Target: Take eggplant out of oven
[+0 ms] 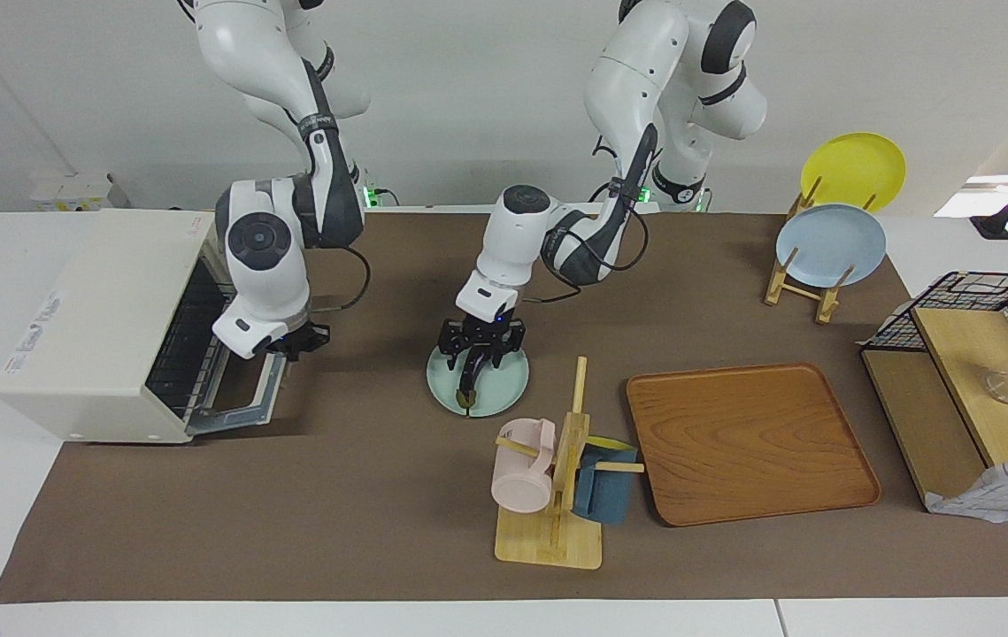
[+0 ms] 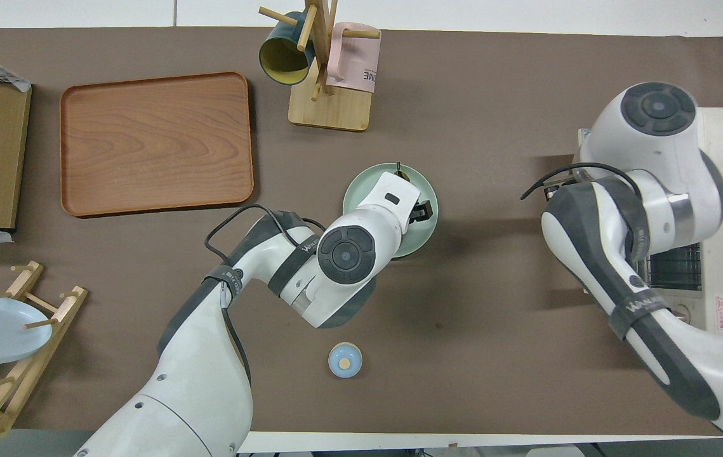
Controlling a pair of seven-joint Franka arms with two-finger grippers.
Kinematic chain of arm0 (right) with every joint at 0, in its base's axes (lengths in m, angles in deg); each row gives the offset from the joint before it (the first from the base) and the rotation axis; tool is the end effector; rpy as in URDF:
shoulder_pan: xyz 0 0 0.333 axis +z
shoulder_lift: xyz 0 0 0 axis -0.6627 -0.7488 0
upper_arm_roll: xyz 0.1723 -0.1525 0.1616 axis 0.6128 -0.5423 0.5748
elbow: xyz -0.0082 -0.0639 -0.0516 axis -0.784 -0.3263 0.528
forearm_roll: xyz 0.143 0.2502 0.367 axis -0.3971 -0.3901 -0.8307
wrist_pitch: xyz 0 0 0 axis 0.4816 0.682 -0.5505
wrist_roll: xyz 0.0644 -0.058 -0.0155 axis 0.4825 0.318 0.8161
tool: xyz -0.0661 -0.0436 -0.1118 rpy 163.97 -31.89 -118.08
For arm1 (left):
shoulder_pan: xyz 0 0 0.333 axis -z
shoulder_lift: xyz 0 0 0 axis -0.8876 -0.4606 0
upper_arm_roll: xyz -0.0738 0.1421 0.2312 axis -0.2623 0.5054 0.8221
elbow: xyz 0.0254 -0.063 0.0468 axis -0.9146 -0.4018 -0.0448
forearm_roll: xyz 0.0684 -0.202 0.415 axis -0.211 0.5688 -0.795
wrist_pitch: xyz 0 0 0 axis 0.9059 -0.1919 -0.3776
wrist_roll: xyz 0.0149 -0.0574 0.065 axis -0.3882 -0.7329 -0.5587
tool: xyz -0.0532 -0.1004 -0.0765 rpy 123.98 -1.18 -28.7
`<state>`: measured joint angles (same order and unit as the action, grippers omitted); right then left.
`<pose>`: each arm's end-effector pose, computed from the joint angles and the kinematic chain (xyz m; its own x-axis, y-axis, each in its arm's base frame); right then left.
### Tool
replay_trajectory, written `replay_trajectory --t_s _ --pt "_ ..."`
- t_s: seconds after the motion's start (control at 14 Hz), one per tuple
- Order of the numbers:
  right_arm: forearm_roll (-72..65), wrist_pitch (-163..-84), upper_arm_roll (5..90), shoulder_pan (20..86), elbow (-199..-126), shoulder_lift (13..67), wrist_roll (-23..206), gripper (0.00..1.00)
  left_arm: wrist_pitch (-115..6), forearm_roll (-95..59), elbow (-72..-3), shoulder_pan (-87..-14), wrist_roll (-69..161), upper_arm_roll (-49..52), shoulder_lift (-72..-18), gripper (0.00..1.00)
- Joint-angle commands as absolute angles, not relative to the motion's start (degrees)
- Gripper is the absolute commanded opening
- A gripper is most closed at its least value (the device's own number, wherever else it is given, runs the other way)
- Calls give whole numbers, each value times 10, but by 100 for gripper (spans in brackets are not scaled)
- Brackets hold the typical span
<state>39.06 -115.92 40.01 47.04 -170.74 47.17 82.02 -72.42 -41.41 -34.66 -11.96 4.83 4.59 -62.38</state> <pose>0.6253 0.0377 0.3013 0.9770 0.1308 -0.1681 0.1621 -0.9687 0.1879 0.4599 -0.5579 0.1883 0.9691 0.1549 0.1918 0.0873 -0.9432 0.3205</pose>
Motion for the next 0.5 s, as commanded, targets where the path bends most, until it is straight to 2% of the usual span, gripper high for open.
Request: replay_trajectory --t_s 0.0,0.07,0.14,0.21,0.29,0.43 --pt "418 -1084 397 392 -1707 538 919 6 -725 -409 -373 -103 42 57 -612 50" --pt "411 -1077 397 366 -1703 563 947 13 -718 -409 -374 -103 41 57 -612 29" --pt "397 -1064 397 357 -1695 582 956 38 -697 -409 -370 -108 42 57 -612 13" --pt "371 -1045 397 356 -1673 597 956 94 -676 -408 -360 -112 40 57 -612 4" --pt "342 -1029 396 354 -1647 603 954 100 -651 -406 -349 -113 31 58 -612 0" --pt "305 -984 394 352 -1581 597 948 100 -597 -406 -322 -119 24 64 -608 0"
